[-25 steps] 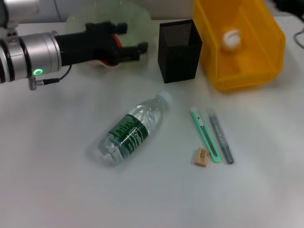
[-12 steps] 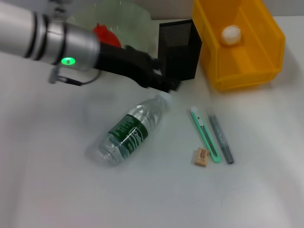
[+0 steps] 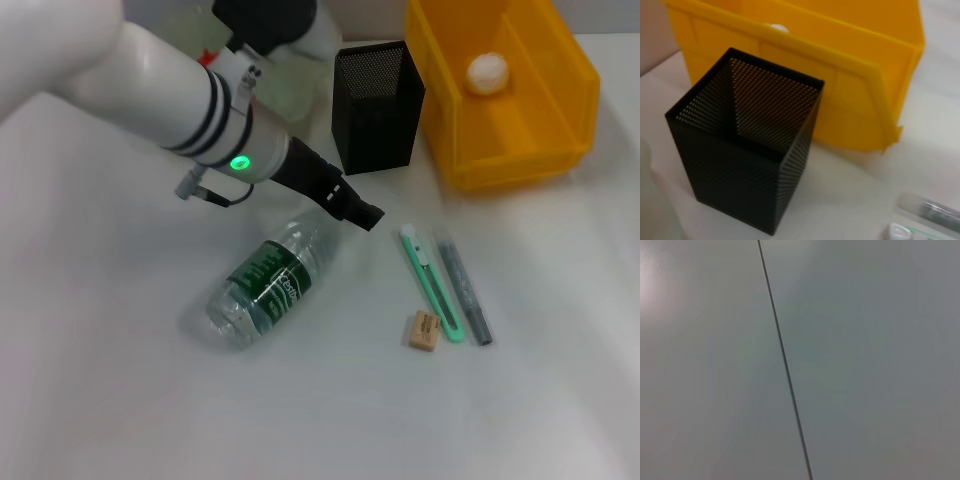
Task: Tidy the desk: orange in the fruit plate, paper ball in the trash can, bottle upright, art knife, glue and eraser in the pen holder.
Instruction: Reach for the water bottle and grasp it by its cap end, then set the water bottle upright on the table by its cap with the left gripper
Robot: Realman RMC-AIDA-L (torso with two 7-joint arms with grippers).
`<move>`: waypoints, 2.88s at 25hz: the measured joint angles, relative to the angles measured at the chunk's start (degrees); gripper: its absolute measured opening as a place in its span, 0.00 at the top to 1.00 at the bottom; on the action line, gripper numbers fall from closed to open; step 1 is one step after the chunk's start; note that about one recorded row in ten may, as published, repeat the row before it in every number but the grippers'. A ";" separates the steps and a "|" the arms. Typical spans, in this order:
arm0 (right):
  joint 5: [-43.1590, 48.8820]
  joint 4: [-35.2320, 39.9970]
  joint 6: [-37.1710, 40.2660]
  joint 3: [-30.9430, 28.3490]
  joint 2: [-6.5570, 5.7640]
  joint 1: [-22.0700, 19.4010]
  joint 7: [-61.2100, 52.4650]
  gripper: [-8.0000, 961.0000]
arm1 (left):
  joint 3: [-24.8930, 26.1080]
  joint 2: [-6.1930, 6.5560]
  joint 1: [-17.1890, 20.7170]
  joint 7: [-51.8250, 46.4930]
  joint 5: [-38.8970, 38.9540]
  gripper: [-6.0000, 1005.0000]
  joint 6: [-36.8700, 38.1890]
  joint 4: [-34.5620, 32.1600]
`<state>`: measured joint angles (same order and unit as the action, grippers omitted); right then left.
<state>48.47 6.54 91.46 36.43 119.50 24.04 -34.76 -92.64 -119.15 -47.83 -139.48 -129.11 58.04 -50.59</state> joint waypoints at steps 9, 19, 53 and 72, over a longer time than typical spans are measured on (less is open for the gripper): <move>-0.02 -0.08 -0.30 -0.02 -0.11 -0.48 0.40 0.30 | -5.23 -0.04 1.53 -6.07 -1.47 0.19 -6.71 0.13; 0.02 -0.23 -0.59 0.45 -0.12 -0.06 0.41 0.30 | -8.65 -0.03 1.26 -9.88 -6.03 0.19 -7.93 0.46; -0.14 -0.73 -0.04 -0.01 0.03 -0.48 -0.04 0.30 | -12.36 -0.02 -0.71 -9.60 -7.59 0.54 -8.94 1.66; -0.13 -0.07 -0.11 -0.40 -0.23 1.25 -0.37 0.30 | 5.19 0.51 24.94 17.00 16.17 0.55 -10.40 -22.01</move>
<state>48.34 6.47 91.35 36.03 119.27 25.28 -35.13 -87.46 -118.63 -22.88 -122.48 -112.94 47.63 -72.60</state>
